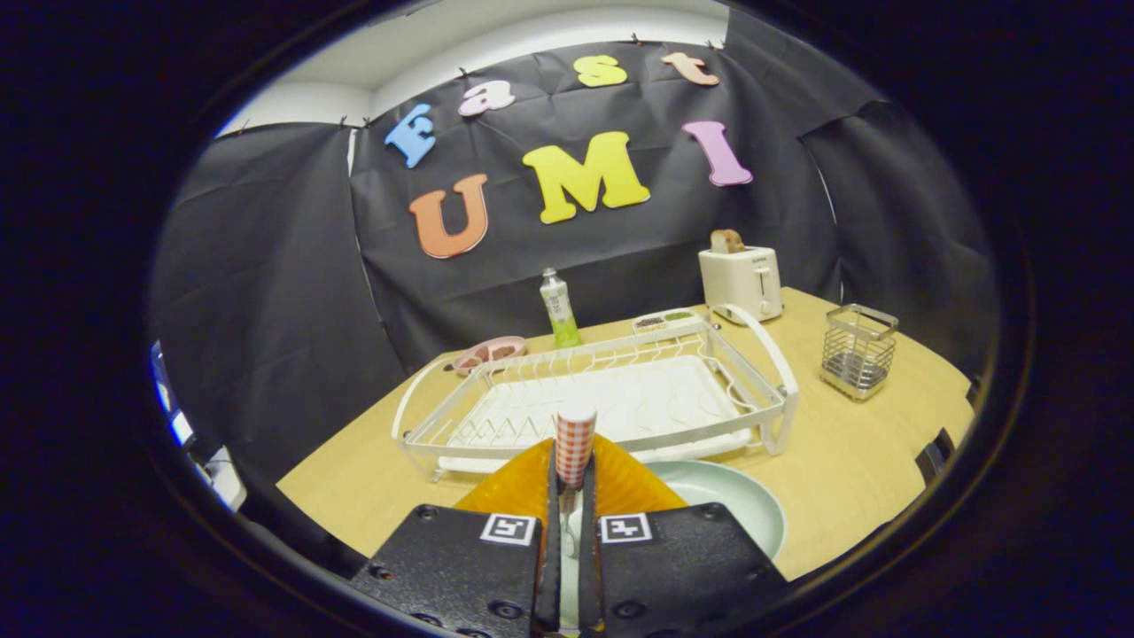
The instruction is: Take the plate from the dish rack, then take the spoon from the basket and place it into the plate.
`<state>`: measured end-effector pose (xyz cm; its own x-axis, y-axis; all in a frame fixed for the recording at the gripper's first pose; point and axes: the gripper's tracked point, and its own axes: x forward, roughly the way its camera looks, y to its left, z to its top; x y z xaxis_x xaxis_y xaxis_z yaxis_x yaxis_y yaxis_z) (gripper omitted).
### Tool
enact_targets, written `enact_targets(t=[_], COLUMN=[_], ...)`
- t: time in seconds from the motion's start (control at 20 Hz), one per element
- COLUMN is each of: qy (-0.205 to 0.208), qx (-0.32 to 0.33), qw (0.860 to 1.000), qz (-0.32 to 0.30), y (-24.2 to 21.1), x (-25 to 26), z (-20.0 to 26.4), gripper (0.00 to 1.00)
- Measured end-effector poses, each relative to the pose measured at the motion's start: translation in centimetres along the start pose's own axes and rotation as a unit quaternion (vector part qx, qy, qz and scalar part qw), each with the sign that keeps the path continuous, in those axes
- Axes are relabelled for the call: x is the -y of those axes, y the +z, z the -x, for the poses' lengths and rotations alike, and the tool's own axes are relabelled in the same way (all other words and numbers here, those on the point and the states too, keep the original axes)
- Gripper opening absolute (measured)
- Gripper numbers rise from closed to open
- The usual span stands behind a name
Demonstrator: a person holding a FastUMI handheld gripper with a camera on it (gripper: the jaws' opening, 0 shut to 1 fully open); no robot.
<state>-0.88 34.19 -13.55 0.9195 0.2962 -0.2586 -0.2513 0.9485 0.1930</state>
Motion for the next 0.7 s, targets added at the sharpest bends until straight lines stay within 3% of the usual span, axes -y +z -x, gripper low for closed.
enact_targets(t=[0.1, 0.4, 0.7], qy=[0.001, -0.023, -0.047], qx=[0.007, 0.039, 0.065], qw=[1.0, 0.999, 0.997], qz=[0.005, 0.022, 0.017], y=[-0.1, 1.1, 3.0], x=[0.3, 2.5, 4.9], z=[0.2, 0.3, 0.9], gripper=[0.19, 0.92, 1.0])
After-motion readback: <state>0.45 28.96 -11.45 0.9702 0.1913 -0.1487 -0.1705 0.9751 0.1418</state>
